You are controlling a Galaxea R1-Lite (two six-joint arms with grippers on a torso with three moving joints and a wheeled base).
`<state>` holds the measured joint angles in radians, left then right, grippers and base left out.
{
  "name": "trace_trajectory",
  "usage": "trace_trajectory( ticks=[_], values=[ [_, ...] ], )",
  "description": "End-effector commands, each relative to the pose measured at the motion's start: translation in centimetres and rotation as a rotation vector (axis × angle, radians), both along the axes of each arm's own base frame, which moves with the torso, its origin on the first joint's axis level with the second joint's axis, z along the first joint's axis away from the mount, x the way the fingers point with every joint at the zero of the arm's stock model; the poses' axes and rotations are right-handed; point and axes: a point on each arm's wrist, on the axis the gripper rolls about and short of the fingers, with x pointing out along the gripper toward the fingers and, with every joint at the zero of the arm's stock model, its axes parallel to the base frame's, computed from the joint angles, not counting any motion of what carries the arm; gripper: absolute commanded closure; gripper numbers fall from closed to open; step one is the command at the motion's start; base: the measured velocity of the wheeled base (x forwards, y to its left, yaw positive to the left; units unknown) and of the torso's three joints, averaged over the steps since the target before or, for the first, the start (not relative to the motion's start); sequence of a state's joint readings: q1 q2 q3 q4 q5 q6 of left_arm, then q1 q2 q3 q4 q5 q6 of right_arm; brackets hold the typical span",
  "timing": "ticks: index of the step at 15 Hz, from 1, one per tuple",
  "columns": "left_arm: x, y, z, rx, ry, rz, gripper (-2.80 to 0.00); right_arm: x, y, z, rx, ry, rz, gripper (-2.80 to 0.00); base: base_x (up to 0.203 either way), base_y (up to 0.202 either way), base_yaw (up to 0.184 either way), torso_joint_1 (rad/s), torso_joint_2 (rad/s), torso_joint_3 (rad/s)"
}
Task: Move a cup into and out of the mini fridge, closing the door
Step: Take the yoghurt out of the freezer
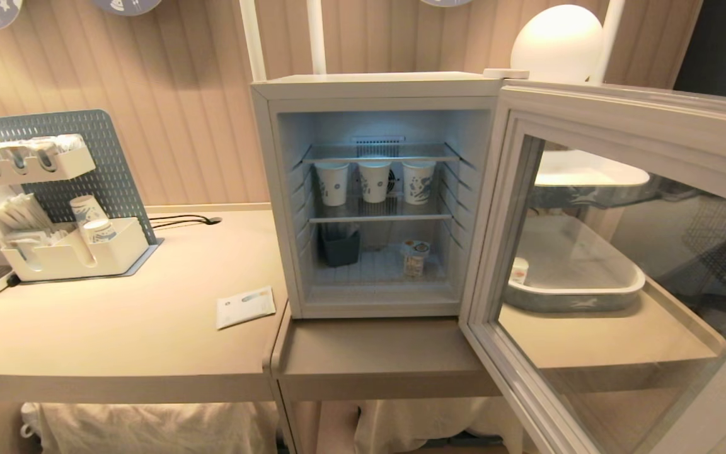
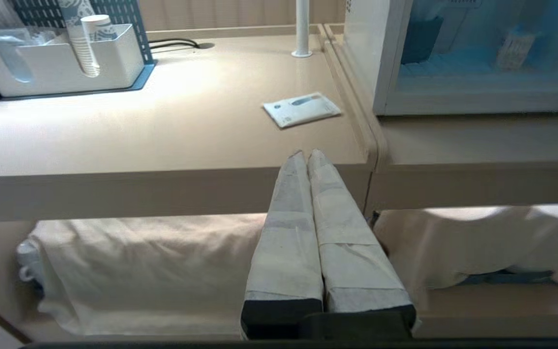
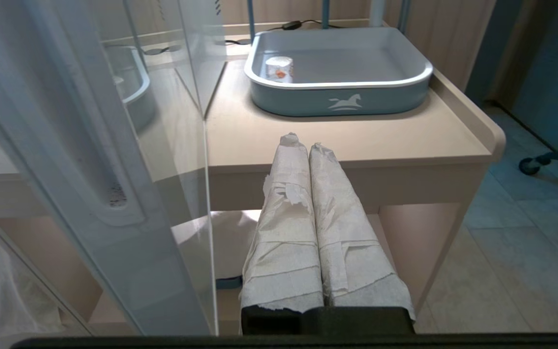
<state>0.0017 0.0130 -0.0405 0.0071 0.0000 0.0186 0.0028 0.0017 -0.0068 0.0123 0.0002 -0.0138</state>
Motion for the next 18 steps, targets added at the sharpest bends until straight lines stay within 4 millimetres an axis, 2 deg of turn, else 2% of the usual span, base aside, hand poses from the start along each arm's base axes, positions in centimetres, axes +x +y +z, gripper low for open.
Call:
trace_trajectory(
  ticks=[1,5,9,13,18],
  values=[
    [0.21,0.01,-1.22,0.038,0.034,0.002,0.00,0.00,0.00,0.01,0.000,0.002,0.002,0.00,0.000,0.000,0.000,0.000,0.00,0.000],
    [0.21,0.01,-1.19,0.038,0.031,0.002,0.00,-0.01,0.00,0.04,0.000,0.002,0.000,0.00,-0.024,0.000,0.000,0.004,0.00,0.001],
    [0.21,0.01,-1.19,0.028,0.031,0.000,0.00,-0.01,0.00,0.04,0.002,0.002,0.000,0.00,-0.167,0.000,0.001,0.003,0.00,0.003],
    [0.22,0.01,-1.18,0.021,0.028,0.000,0.00,0.00,0.00,0.00,0.002,0.004,0.000,0.00,0.000,0.000,0.000,0.000,0.00,0.000],
    [0.22,0.01,-1.17,0.018,0.028,0.000,0.00,0.00,0.00,0.00,0.002,0.004,0.000,0.00,0.001,0.159,0.003,-0.001,0.00,0.002]
  ],
)
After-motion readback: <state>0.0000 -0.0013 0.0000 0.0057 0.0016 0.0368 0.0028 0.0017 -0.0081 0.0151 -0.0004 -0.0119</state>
